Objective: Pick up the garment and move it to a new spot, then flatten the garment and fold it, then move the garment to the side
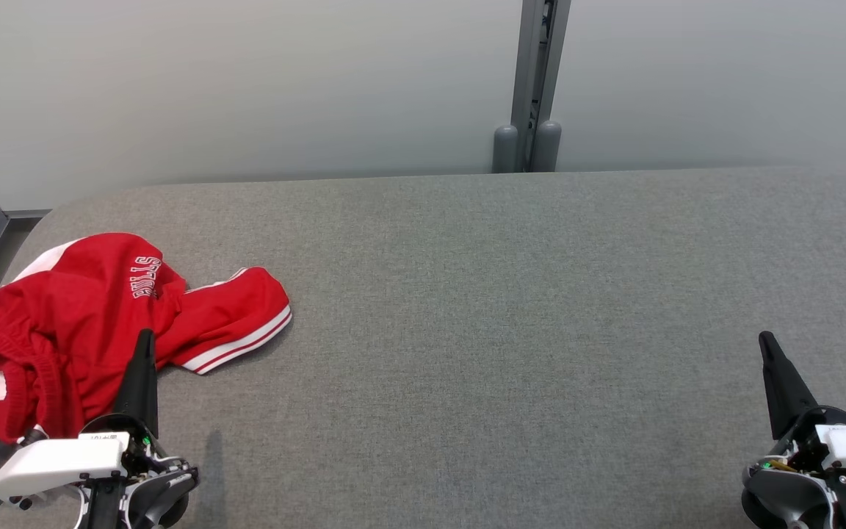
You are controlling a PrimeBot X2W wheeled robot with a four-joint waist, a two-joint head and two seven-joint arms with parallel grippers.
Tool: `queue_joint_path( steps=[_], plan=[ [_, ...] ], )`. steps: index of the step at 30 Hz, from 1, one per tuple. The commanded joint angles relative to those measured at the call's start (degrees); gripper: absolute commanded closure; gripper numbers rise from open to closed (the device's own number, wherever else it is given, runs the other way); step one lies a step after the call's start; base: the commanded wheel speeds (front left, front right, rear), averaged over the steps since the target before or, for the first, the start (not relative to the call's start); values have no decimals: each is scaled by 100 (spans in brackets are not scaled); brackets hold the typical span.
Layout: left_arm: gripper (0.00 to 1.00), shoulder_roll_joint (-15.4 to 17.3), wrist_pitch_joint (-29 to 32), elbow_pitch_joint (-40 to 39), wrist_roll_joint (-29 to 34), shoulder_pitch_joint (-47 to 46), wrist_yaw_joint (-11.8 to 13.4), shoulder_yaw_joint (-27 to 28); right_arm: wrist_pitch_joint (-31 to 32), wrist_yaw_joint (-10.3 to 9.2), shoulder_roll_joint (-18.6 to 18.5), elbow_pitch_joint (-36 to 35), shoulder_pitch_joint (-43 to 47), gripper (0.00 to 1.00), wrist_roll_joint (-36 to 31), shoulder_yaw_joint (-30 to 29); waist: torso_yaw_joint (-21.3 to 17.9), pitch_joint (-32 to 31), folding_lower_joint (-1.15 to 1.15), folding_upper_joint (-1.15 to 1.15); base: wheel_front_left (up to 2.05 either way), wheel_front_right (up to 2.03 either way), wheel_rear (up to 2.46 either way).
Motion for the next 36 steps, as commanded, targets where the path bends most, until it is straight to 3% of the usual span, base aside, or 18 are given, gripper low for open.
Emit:
queue_joint_path(
  steps=[1,10,11,22,24,36],
  plan=[
    [100,31,12,-3,2,-62,-21,20,10,5,-26,13,-48,100,-13,-1,0,0,0,0,0,0,0],
    [100,-3,-4,16,1,7,1,-2,-2,0,3,10,10,100,-2,-1,0,0,0,0,0,0,0],
    [0,-19,-7,55,2,32,2,-5,-5,-1,20,40,40,0,-2,3,0,0,0,0,0,0,0],
    [0,-47,-263,16,113,159,2,-54,-276,-5,55,-64,125,0,-83,211,7,8,0,0,0,0,0],
    [0,-2,-537,-180,384,143,1,-112,-540,-3,41,-315,88,0,-318,351,1,19,0,0,0,0,0],
    [0,19,-818,-446,1439,159,0,-166,-819,-1,27,-633,65,0,-927,378,-10,25,0,0,0,0,0]
  ],
)
